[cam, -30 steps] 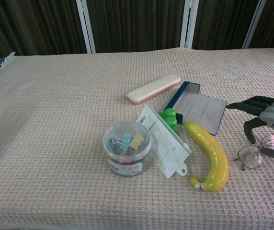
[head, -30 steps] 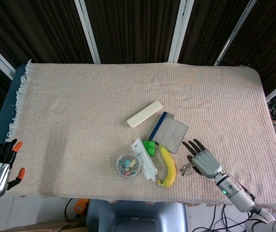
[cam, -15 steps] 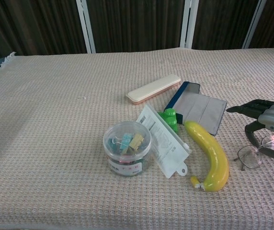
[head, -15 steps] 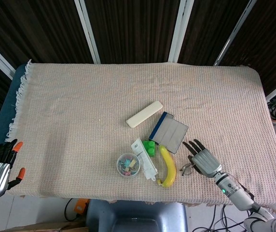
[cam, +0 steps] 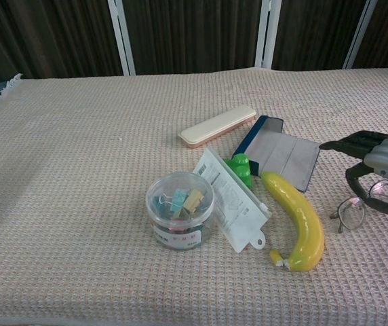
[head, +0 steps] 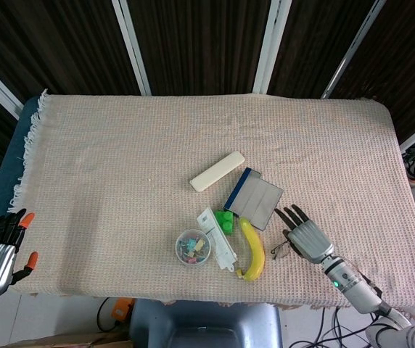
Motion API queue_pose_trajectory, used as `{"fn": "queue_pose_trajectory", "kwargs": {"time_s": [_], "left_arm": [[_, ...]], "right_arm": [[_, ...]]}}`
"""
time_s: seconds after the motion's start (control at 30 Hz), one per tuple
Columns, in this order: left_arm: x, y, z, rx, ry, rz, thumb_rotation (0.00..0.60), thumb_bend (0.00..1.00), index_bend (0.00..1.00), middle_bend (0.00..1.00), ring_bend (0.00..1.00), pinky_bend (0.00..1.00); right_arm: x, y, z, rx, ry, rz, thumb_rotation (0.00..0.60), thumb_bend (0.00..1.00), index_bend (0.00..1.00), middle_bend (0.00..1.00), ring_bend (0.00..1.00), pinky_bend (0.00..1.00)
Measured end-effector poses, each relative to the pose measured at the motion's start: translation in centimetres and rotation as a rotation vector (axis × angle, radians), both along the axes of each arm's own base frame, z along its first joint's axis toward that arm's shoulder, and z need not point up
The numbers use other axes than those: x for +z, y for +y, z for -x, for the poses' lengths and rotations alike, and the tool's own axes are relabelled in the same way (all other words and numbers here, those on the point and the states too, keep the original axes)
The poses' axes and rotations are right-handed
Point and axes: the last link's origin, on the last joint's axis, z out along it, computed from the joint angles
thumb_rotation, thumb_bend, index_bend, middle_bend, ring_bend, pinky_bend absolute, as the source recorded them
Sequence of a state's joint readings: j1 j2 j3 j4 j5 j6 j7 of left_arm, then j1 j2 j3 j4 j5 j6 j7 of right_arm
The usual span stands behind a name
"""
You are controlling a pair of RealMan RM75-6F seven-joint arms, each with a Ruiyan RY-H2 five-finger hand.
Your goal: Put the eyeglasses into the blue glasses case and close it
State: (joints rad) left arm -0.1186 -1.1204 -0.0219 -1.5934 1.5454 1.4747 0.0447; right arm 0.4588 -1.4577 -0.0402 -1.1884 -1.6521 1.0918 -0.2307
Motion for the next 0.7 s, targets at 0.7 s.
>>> {"fn": "queue_pose_trajectory", "kwargs": {"time_s": [0.7], "left_arm": [[0.0, 0.2, 0.1, 0.01, -0.002, 0.008, 0.6, 0.4, 0.0, 0.0, 0.0, 0.01]], "right_arm": [[0.0, -9.6, -4.0, 0.044, 0.097, 0.131, 0.6, 0.56, 0.71, 0.09, 0.0, 0.0]]}}
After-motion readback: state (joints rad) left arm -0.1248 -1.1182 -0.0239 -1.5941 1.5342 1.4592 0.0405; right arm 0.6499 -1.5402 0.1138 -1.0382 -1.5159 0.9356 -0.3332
